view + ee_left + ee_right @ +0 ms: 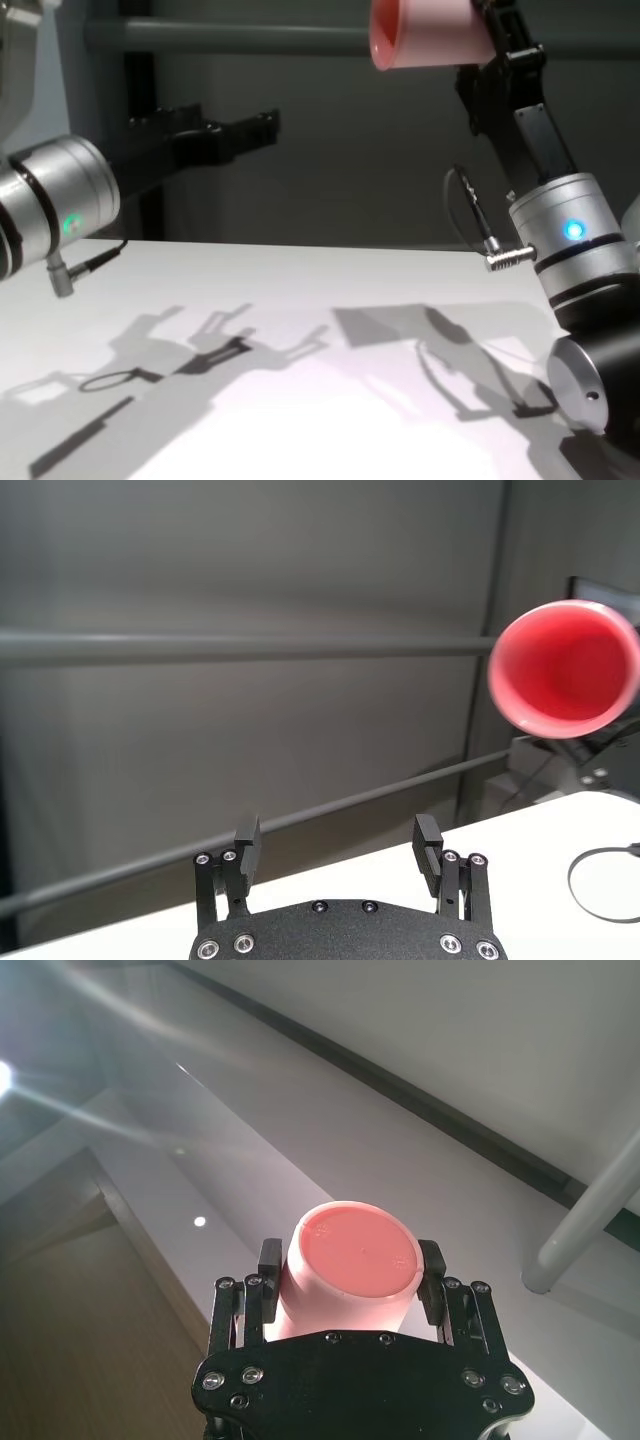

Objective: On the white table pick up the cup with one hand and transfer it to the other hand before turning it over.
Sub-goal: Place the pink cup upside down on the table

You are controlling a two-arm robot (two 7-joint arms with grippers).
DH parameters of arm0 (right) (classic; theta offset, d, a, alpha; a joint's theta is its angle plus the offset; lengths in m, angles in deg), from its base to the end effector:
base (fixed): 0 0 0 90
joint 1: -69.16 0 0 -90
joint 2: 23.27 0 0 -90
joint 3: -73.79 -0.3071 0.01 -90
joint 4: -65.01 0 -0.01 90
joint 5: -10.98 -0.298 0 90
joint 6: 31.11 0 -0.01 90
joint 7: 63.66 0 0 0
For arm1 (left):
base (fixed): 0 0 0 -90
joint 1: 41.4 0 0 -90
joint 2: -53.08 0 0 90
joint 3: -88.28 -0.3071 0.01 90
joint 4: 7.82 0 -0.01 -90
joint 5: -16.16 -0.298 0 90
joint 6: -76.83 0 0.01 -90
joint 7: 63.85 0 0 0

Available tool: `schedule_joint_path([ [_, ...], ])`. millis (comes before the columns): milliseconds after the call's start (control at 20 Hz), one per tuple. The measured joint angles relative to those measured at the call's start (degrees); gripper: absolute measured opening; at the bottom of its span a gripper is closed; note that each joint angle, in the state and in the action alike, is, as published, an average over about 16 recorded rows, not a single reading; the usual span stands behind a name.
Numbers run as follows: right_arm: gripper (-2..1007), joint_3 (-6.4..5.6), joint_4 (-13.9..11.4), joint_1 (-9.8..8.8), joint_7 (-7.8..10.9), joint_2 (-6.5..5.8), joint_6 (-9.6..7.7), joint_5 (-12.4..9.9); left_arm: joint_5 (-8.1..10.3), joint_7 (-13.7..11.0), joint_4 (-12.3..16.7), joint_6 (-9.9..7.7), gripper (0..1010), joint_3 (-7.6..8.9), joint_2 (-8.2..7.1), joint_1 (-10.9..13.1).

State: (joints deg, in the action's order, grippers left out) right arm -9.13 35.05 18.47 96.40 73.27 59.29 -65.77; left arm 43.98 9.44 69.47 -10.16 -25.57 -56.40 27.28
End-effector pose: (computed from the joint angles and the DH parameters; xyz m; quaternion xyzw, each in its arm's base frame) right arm 0.4821 0.0849 -0.3458 0.5594 0.2880 -0.1796 0.7562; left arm 0.4096 0.0108 -0.2735 -0.0357 -0.0073 0.4689 0.8825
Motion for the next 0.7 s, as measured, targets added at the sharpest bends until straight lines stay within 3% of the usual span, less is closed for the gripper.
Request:
schedule_joint_path([
  [150, 786, 0.0, 0.0, 0.0, 0.0, 0.0, 0.0, 0.0, -1.46, 6.5, 2.9, -1.7, 1001, 1.67, 0.85, 3.6],
  [350, 786, 0.0, 0.0, 0.0, 0.0, 0.0, 0.0, 0.0, -3.1, 12.2, 4.8, -2.54, 1001, 3.09, 2.32, 7.0],
  [550, 786, 0.0, 0.0, 0.0, 0.0, 0.0, 0.0, 0.0, -5.0, 15.5, 5.6, -2.57, 1001, 3.67, 3.42, 9.3],
  [700, 786, 0.0, 0.0, 0.0, 0.0, 0.0, 0.0, 0.0, -6.45, 16.3, 5.5, -2.0, 1001, 3.59, 3.78, 10.3],
])
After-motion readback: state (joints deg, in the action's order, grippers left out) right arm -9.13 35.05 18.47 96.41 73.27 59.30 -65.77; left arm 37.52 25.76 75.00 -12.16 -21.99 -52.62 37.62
